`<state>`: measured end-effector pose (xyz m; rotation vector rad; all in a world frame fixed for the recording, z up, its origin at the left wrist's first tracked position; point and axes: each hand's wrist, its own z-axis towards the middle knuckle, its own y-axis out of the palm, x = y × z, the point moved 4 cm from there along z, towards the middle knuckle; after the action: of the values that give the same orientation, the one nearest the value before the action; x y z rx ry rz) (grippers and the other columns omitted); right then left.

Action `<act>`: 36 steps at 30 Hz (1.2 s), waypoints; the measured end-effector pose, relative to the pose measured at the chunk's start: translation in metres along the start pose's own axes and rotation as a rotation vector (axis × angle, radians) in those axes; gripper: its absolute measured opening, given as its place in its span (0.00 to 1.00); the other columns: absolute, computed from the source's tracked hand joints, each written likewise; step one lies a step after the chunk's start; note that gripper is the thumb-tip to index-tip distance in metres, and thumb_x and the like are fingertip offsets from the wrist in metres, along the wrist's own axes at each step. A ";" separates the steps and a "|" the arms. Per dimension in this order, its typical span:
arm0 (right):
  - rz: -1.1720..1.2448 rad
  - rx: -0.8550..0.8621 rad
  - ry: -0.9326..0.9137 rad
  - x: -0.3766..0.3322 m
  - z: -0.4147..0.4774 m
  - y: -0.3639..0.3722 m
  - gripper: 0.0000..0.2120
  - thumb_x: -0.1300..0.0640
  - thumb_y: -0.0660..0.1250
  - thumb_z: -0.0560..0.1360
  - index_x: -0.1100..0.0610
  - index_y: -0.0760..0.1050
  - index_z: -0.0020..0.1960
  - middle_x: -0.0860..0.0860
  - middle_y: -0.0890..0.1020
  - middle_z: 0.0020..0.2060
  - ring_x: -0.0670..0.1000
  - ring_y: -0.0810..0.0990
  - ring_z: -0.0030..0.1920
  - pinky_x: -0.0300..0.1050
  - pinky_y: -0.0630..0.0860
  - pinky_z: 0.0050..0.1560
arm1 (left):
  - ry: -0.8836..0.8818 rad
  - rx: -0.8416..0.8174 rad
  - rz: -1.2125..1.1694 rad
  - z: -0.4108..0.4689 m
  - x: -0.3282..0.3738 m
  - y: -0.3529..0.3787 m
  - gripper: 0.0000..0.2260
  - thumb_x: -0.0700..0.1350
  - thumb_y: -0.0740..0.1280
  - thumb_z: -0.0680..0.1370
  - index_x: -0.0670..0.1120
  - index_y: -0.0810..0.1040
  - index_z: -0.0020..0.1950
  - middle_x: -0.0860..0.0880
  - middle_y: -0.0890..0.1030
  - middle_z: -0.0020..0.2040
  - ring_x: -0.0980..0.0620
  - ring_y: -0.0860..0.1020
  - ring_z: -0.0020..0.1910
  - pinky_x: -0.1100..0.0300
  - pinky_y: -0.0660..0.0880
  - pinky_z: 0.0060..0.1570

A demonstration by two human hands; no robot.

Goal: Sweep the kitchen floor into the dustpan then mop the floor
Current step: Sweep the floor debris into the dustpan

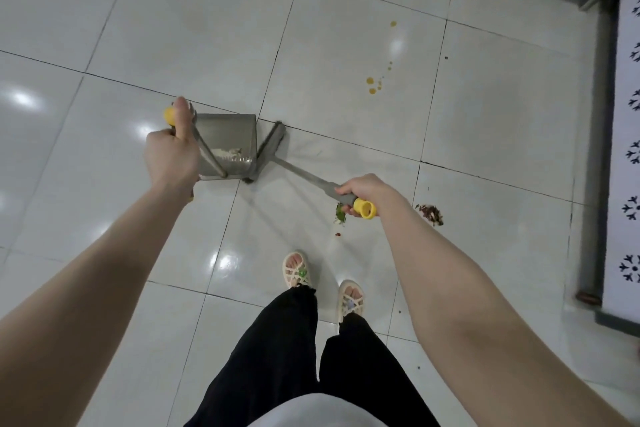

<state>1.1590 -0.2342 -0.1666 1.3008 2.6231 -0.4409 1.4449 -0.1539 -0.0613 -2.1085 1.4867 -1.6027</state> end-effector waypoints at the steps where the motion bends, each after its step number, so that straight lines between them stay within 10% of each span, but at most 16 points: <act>1: 0.008 -0.002 0.012 0.003 0.000 -0.004 0.08 0.61 0.70 0.74 0.64 0.73 0.43 0.61 0.79 0.34 0.52 0.77 0.28 0.38 0.74 0.24 | 0.002 -0.007 0.000 -0.001 0.000 0.002 0.32 0.70 0.52 0.76 0.41 0.69 0.35 0.43 0.69 0.34 0.45 0.69 0.29 0.59 0.67 0.28; 12: 0.124 0.139 0.227 0.087 -0.033 -0.110 0.10 0.61 0.69 0.75 0.63 0.70 0.52 0.60 0.76 0.40 0.52 0.78 0.25 0.36 0.73 0.20 | -0.018 -0.096 -0.065 -0.020 -0.001 0.036 0.28 0.68 0.54 0.77 0.46 0.71 0.31 0.49 0.75 0.32 0.46 0.71 0.37 0.57 0.70 0.35; 19: 0.132 0.192 0.101 0.096 -0.068 -0.133 0.07 0.61 0.71 0.74 0.63 0.74 0.45 0.57 0.76 0.35 0.48 0.76 0.21 0.34 0.71 0.20 | 0.001 -0.126 -0.076 -0.037 -0.005 0.046 0.28 0.68 0.53 0.77 0.46 0.72 0.33 0.43 0.82 0.57 0.47 0.72 0.36 0.56 0.71 0.39; 26: 0.092 0.136 0.014 0.081 -0.056 -0.109 0.13 0.62 0.71 0.73 0.65 0.76 0.56 0.58 0.77 0.34 0.48 0.75 0.18 0.34 0.70 0.19 | 0.081 -0.136 -0.054 -0.049 0.000 0.049 0.31 0.68 0.53 0.78 0.42 0.69 0.32 0.47 0.76 0.36 0.47 0.70 0.35 0.54 0.71 0.37; 36: 0.077 0.032 0.093 0.105 -0.021 -0.120 0.12 0.61 0.70 0.75 0.65 0.72 0.54 0.60 0.77 0.35 0.51 0.77 0.21 0.37 0.73 0.21 | 0.086 -0.126 0.056 -0.099 -0.001 0.068 0.35 0.75 0.49 0.66 0.42 0.71 0.39 0.41 0.69 0.34 0.46 0.70 0.32 0.53 0.68 0.34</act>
<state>0.9994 -0.2175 -0.1549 1.4611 2.6394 -0.4219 1.3255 -0.1445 -0.0588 -2.0637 1.7007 -1.6402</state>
